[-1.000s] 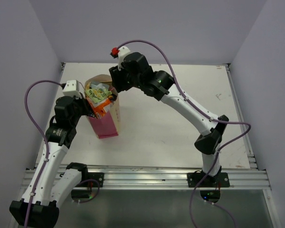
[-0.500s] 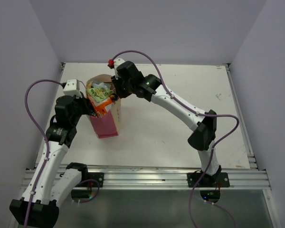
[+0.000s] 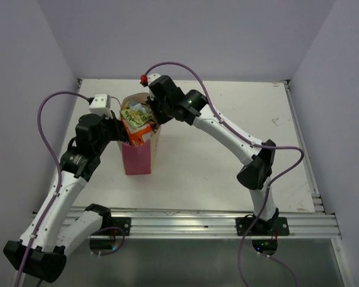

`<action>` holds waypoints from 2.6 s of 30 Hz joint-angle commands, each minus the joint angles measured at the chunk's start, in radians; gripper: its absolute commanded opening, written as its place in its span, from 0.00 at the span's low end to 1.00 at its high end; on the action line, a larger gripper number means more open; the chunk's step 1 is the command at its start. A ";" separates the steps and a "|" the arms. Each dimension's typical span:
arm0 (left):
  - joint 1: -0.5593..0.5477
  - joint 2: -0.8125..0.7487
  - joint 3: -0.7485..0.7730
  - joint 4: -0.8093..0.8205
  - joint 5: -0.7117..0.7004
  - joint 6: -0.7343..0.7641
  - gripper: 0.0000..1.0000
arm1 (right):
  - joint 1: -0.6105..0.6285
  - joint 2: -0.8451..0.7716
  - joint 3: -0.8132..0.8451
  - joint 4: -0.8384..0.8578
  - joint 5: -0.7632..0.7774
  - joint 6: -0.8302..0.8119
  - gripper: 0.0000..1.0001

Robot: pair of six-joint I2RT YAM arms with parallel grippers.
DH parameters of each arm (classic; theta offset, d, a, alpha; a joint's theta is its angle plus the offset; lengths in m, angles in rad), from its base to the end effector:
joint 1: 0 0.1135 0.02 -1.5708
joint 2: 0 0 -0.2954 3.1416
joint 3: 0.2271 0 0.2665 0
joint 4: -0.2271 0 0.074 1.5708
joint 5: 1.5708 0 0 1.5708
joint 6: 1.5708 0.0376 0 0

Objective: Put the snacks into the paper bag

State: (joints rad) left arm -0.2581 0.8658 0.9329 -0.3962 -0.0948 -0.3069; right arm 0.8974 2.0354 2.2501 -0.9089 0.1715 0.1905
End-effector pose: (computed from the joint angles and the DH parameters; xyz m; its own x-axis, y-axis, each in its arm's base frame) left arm 0.1837 -0.0448 0.3797 -0.3485 -0.2190 -0.9114 0.0653 0.9643 -0.2567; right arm 0.3035 0.3701 0.4205 -0.5221 -0.3553 -0.7753 -0.6004 0.7988 0.0383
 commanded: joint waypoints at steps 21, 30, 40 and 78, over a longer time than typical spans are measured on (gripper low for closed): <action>-0.604 0.209 0.115 0.184 -0.376 -0.110 0.00 | -0.003 -0.392 -0.285 -0.148 0.221 0.079 0.00; -0.687 0.240 0.064 0.186 -0.353 -0.140 0.00 | -0.005 -0.432 -0.452 -0.099 0.215 0.109 0.00; -0.776 0.280 0.194 0.126 -0.561 -0.041 0.09 | -0.003 -0.455 -0.422 -0.104 0.263 0.118 0.26; -0.702 -0.140 0.343 -0.189 -1.192 -0.010 0.86 | -0.542 -0.623 -0.652 -0.223 0.296 0.118 0.85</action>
State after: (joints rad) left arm -0.9638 0.6670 1.2625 -0.3992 -1.3182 -0.1730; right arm 0.3523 1.3876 1.5494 -1.1408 0.5034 0.3267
